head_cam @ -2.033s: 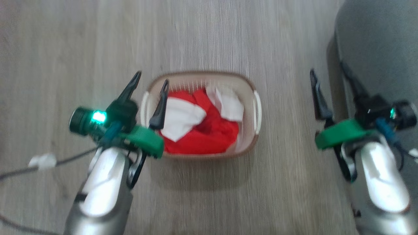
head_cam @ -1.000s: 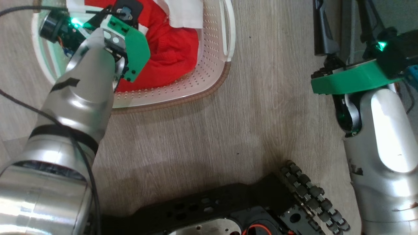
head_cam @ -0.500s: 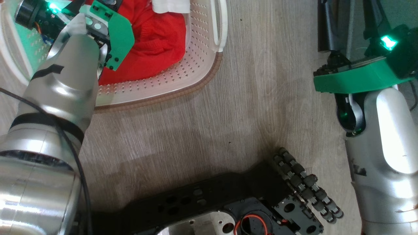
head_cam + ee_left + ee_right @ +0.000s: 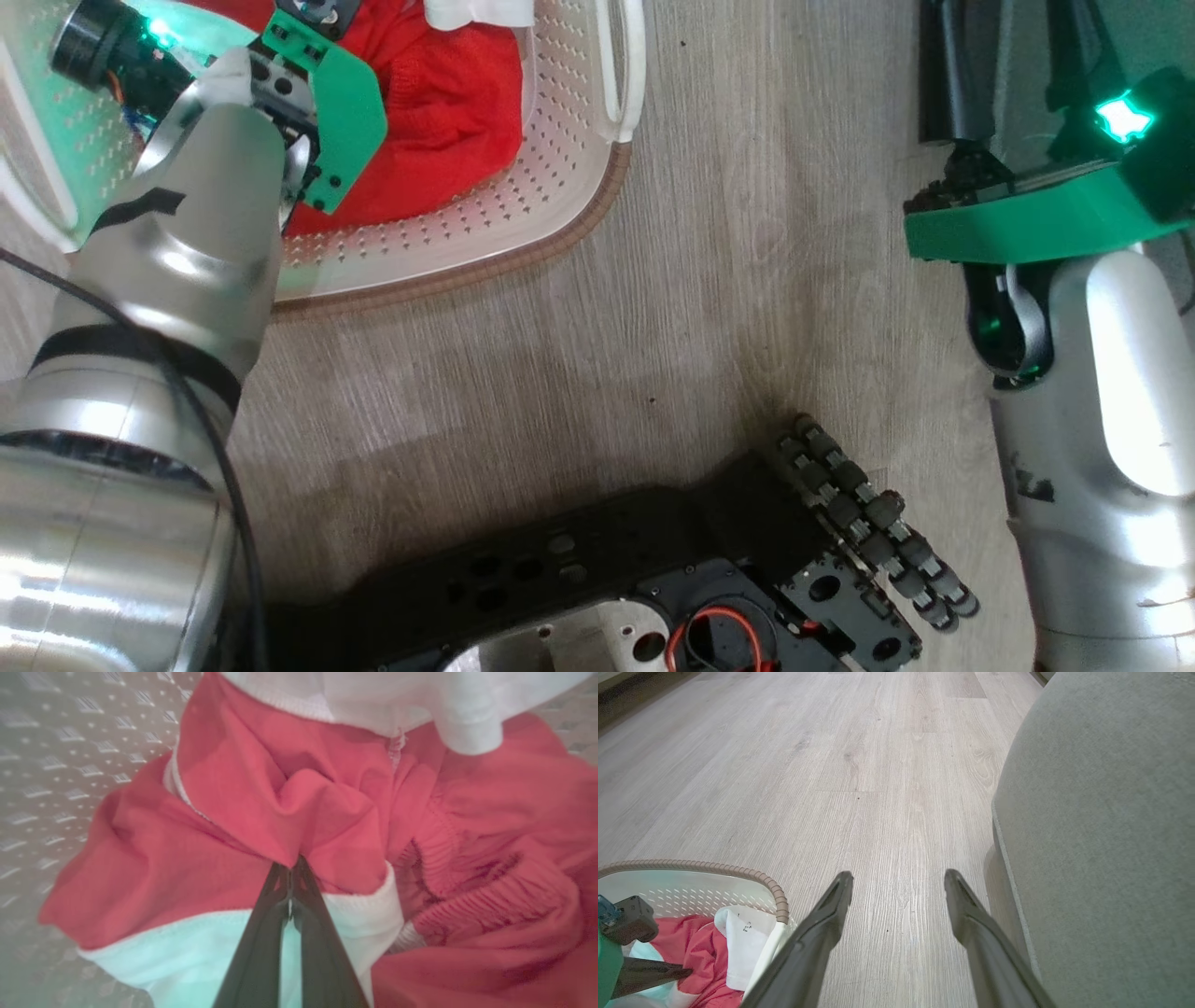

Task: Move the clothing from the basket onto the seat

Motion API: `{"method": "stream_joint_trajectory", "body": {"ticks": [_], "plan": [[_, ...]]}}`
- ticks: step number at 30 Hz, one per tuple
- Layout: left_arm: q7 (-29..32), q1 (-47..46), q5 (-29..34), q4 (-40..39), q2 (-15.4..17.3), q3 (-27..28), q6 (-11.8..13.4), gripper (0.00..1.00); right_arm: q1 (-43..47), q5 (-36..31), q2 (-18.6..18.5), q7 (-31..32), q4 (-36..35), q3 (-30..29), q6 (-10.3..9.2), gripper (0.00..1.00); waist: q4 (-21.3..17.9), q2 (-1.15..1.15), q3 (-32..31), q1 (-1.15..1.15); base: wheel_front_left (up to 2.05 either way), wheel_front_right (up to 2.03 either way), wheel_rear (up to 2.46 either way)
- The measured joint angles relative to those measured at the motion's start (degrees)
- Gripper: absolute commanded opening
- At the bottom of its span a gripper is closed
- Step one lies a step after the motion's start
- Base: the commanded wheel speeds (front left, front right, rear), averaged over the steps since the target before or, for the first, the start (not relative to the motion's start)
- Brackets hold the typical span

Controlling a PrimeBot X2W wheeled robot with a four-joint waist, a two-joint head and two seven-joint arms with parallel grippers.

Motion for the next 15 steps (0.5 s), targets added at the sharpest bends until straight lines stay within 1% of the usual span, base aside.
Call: {"method": "stream_joint_trajectory", "body": {"ticks": [7, 13, 15], "plan": [[-2.3, 1.2, -3.4, 0.2, -1.0, 0.3, -1.2, 0.00, 0.3, -0.5, 0.0, 0.0, 1.2, -2.0, -0.01, 1.00, 1.4, 0.00, -2.2, 0.00, 0.00, 0.00, 0.00], [-8.0, 3.9, -8.0, -0.6, -2.0, 2.0, -1.9, 0.00, 1.8, -2.8, 0.0, 0.0, 2.4, -3.2, 0.00, 1.00, 3.4, 0.00, -6.1, 0.00, 0.00, 0.00, 0.00], [-10.3, 5.1, -10.2, -1.8, -2.0, 2.1, -2.9, 0.00, 2.7, -3.3, 0.0, 0.0, 3.0, -3.8, 0.00, 1.00, 4.2, 0.00, -7.7, 0.00, 0.00, 0.00, 0.00]]}}
